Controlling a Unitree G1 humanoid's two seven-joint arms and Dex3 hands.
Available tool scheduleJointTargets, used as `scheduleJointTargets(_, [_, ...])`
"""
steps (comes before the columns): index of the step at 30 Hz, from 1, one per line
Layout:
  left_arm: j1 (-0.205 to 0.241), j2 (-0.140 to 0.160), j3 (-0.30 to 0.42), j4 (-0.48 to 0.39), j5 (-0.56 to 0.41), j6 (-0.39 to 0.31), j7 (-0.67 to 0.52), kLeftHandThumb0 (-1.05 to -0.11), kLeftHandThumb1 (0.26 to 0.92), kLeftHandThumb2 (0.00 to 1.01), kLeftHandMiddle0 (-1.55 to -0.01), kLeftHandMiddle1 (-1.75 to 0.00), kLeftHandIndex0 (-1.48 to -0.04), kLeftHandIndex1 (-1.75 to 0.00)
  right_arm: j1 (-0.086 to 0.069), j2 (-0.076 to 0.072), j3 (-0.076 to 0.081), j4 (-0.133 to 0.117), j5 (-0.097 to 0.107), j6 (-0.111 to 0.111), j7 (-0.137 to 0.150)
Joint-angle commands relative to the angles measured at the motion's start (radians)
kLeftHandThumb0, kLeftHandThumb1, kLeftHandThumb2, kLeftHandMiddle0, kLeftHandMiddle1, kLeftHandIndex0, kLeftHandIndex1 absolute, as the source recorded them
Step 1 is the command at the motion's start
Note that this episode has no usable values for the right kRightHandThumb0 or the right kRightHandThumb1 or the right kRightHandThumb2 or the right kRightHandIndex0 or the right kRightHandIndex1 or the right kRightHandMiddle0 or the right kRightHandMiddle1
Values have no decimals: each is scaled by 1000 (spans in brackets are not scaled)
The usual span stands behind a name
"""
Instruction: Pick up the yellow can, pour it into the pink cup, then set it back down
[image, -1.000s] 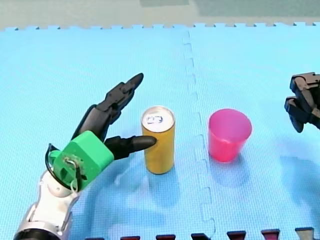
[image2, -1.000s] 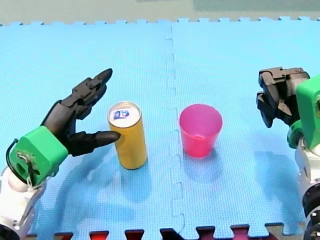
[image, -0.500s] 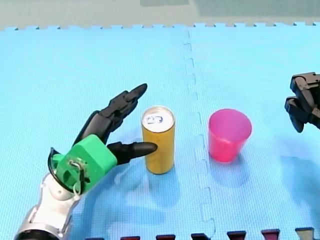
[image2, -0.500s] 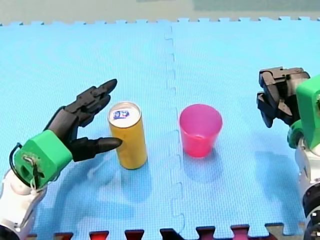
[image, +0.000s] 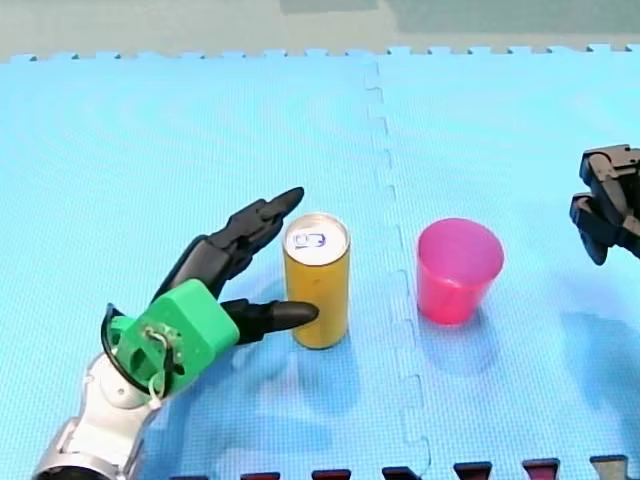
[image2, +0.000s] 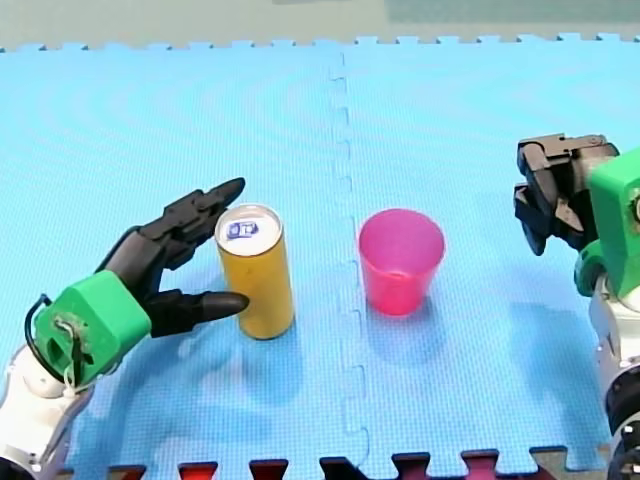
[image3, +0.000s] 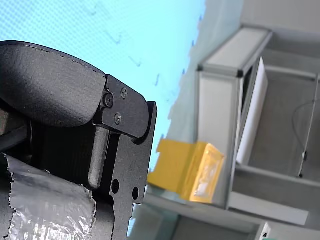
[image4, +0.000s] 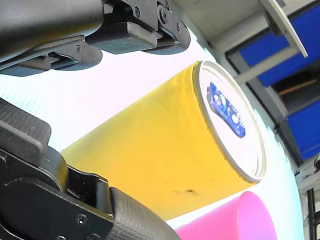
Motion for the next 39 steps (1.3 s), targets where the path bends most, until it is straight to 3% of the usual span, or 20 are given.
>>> scheduleJointTargets(1, [5,4,0,-12,-3,11,-2,-1043,746,0,-340,-6,-313,-1,-1,-3,-2,0,4,4,1])
scheduleJointTargets(16, [8,4,-10,-47,7,56,5,-1048,744,0,-345,-4,-313,-1,-1,-3,-5,-1,10,4,10])
scheduleJointTargets(39, [-1,-12,-3,-23,-20,48,-1,-1040,743,0,-340,0,-313,0,0,-3,-16,0,19,4,25])
